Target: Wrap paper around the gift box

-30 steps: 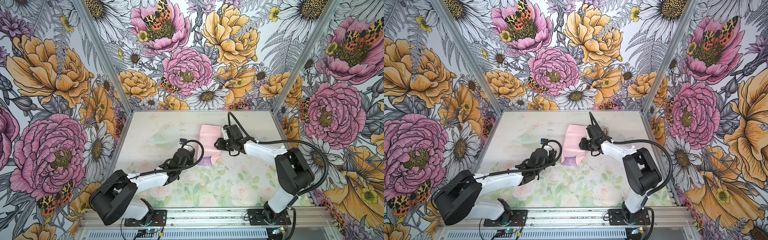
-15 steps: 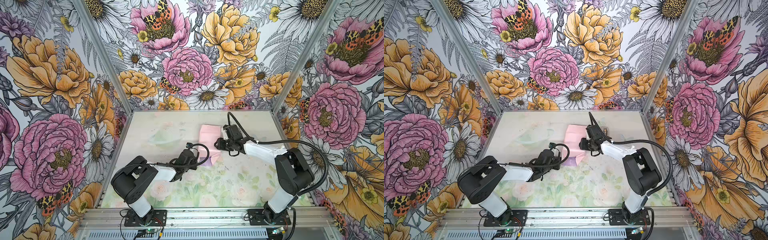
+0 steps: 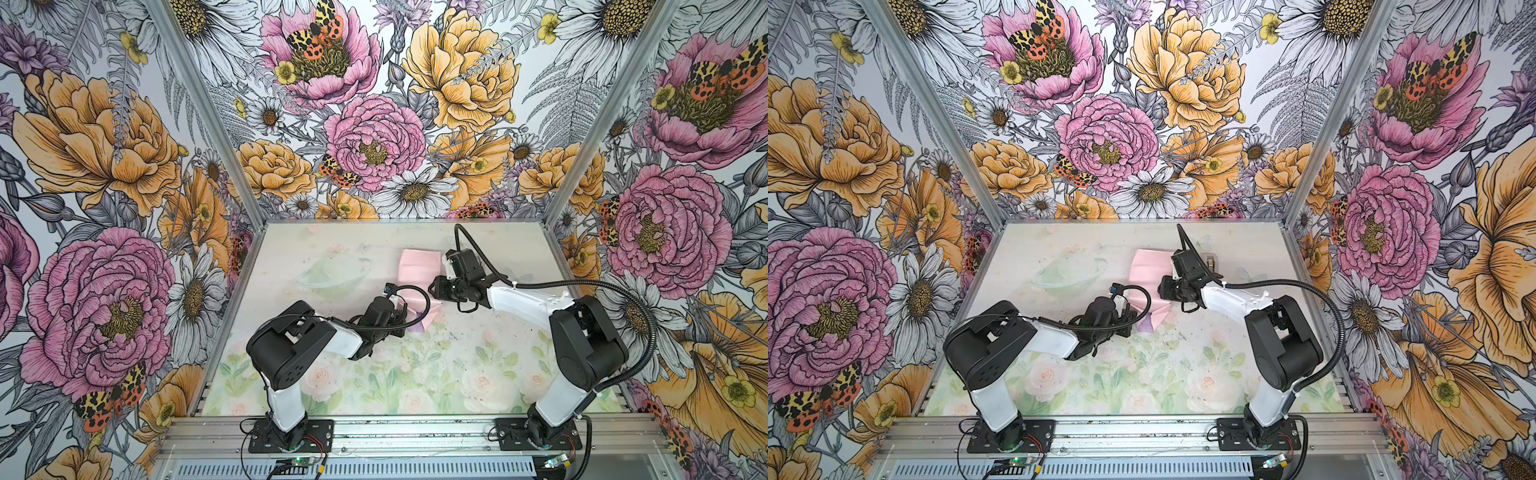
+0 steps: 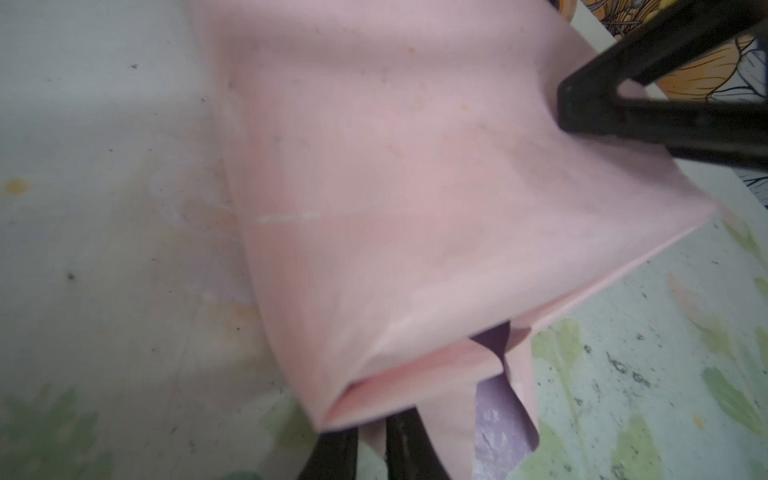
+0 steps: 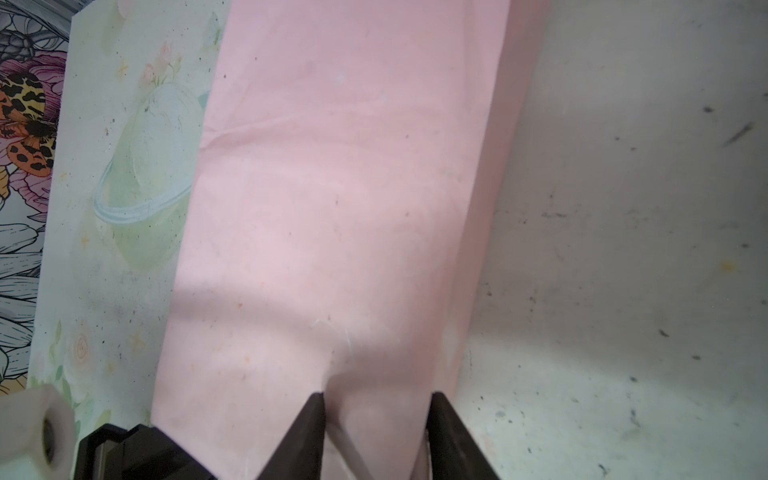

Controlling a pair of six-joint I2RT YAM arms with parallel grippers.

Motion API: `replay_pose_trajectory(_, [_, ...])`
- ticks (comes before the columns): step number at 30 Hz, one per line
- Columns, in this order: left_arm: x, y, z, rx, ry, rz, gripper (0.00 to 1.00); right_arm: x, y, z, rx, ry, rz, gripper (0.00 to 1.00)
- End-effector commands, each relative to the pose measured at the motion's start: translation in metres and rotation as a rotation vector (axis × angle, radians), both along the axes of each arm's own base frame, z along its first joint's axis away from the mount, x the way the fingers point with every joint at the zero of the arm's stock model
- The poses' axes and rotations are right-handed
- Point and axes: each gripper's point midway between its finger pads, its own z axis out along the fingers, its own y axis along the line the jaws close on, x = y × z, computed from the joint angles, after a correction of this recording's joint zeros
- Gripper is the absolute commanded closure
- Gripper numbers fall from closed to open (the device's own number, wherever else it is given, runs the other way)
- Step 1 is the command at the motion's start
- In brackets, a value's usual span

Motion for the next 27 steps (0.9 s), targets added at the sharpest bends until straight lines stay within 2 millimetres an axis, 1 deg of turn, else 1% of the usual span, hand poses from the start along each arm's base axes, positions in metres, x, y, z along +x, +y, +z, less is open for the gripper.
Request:
replay_pose_trajectory(1, [0.008, -0.018, 0.025, -0.075, -0.083, -0.041, 0.85, -0.017, -0.002, -0.021, -0.055, 0.066, 0.017, 0.59])
replay_pose_trajectory(2, [0.008, -0.017, 0.013, -0.058, -0.066, -0.039, 0.84, -0.017, -0.002, -0.021, -0.056, 0.067, 0.018, 0.59])
replay_pose_trajectory(11, [0.013, -0.022, -0.007, -0.039, -0.066, -0.026, 0.84, -0.019, -0.002, -0.022, -0.058, 0.068, 0.014, 0.59])
replay_pose_trajectory(16, [0.011, -0.024, -0.007, -0.029, -0.077, -0.027, 0.82, -0.019, -0.003, -0.022, -0.060, 0.067, 0.011, 0.59])
replay_pose_trajectory(19, [0.011, -0.025, -0.003, -0.026, -0.088, -0.033, 0.81, -0.019, -0.002, -0.020, -0.057, 0.064, 0.013, 0.58])
replay_pose_trajectory(21, [0.012, -0.024, -0.004, -0.014, -0.088, -0.028, 0.81, -0.019, -0.002, -0.015, -0.054, 0.054, 0.011, 0.56])
replay_pose_trajectory(23, [0.012, -0.023, -0.006, -0.004, -0.086, -0.025, 0.82, -0.018, -0.004, -0.005, -0.049, 0.027, 0.005, 0.53])
replay_pose_trajectory(27, [0.010, -0.021, -0.009, 0.002, -0.077, -0.027, 0.82, -0.019, -0.013, 0.020, -0.028, -0.032, -0.018, 0.52])
